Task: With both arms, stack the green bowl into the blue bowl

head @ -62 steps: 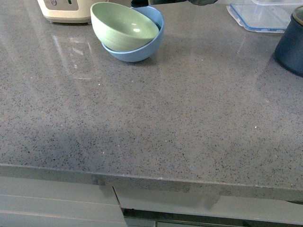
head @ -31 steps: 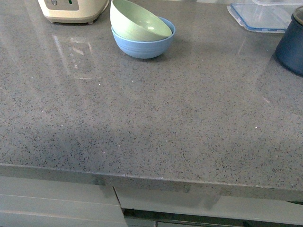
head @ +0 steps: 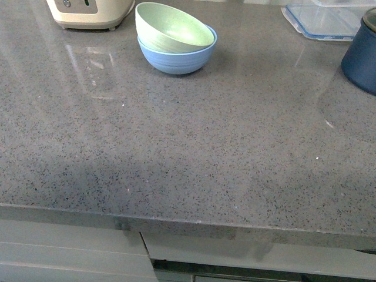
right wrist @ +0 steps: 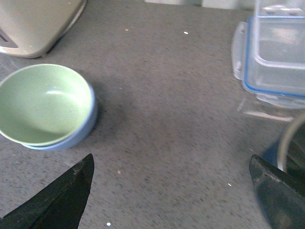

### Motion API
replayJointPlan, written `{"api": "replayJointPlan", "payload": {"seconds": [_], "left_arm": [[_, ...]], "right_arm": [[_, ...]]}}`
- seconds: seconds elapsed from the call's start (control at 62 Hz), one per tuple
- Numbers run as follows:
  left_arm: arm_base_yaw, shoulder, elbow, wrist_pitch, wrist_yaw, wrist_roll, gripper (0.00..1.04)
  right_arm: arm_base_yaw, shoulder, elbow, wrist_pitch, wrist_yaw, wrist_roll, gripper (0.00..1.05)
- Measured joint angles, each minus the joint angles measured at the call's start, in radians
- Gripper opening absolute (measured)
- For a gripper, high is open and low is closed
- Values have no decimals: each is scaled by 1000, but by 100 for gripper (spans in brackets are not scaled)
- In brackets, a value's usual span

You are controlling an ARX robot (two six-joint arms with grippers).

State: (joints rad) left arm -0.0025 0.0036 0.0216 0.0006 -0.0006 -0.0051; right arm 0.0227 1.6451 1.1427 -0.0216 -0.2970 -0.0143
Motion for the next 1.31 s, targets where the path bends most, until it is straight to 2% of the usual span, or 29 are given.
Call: {"api": "replayJointPlan", "payload": {"seconds": [0.242, 0.387, 0.548, 0.741, 0.79, 0.854, 0.951, 1.273, 1.305], "left_arm": [[0, 0, 0, 0, 0, 0, 98], [0, 0, 0, 0, 0, 0, 98], [0, 0, 0, 0, 0, 0, 98], [0, 0, 0, 0, 0, 0, 98], [0, 0, 0, 0, 0, 0, 98], [0, 0, 0, 0, -1, 0, 98], [0, 0, 0, 0, 0, 0, 98], [0, 0, 0, 0, 0, 0, 98], [0, 0, 0, 0, 0, 0, 98]], "right_arm": [[-226, -143, -160, 22, -110, -28, 95], [-331, -283, -271, 25, -190, -32, 95], [-396, -414, -405, 62, -190, -58, 95], [-403, -432, -442, 72, -183, -65, 94], [-391, -436, -493, 219, -123, -43, 89], [-361, -460, -618, 509, -26, -15, 76], [-315, -528, -747, 721, 20, -2, 59], [-199, -721, -941, 735, 132, 3, 4], [-190, -740, -954, 730, 141, 1, 1]]}}
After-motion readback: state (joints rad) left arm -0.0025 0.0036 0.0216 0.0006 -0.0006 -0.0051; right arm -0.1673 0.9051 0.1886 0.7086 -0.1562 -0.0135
